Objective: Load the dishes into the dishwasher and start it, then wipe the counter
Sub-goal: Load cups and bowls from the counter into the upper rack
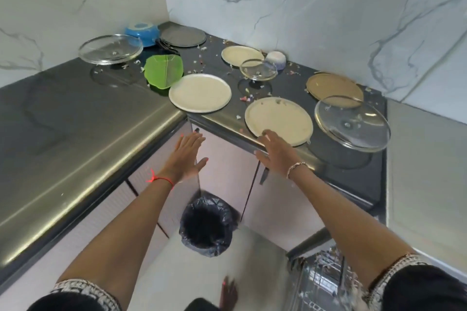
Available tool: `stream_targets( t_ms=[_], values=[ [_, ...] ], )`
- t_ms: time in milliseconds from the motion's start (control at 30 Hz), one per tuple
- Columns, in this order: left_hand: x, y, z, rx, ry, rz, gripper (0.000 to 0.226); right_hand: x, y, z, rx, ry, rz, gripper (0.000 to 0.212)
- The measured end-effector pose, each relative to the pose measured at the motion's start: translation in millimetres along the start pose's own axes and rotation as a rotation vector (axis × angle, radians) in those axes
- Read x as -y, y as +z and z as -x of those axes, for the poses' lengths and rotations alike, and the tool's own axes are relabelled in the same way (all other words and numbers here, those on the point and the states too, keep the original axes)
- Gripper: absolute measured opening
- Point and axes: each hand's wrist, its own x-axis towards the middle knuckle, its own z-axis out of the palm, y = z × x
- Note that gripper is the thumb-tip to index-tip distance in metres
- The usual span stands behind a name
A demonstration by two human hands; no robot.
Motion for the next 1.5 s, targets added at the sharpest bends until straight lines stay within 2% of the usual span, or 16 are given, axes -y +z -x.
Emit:
stream_targets(
  t_ms=[67, 167, 400, 600, 700, 867, 1067, 1233, 1333, 1500],
  values=[
    [3, -2, -29, 0.001, 0.000, -0.003, 0.059, -15, -10, -25, -0.059, 0.027, 0.006, 0.040],
    [10, -3, -78, -0.011, -0.006, -0.015, 0.063, -41, -27, -64, -0.058, 0.081, 0.046, 0.047],
    [38, -5, -191, 0.075, -0.081, -0.018, 0.074, -109, -47, -153, -0.069, 0.179, 0.009, 0.059],
    [68, 9, -294, 0.219, -0.139, -0.034, 0.081, -174, -53, -243, -0.047, 0.304, -0.080, 0.064],
    [84, 21, -338, 0.330, -0.185, -0.038, 0.087, -203, -48, -287, -0.004, 0.387, -0.156, 0.062],
    [113, 41, -399, 0.425, -0.221, -0.063, 0.099, -243, -30, -354, 0.038, 0.465, -0.262, 0.058],
    [132, 53, -435, 0.503, -0.232, -0.071, 0.116, -271, -17, -415, 0.111, 0.514, -0.301, 0.070],
    [132, 50, -437, 0.534, -0.203, -0.049, 0.153, -278, -8, -446, 0.185, 0.526, -0.217, 0.088],
    [133, 51, -440, 0.532, -0.202, -0.056, 0.155, -278, -4, -452, 0.202, 0.510, -0.153, 0.090],
    [132, 51, -439, 0.532, -0.201, -0.055, 0.155, -275, -9, -444, 0.146, 0.541, -0.200, 0.087]
  ],
)
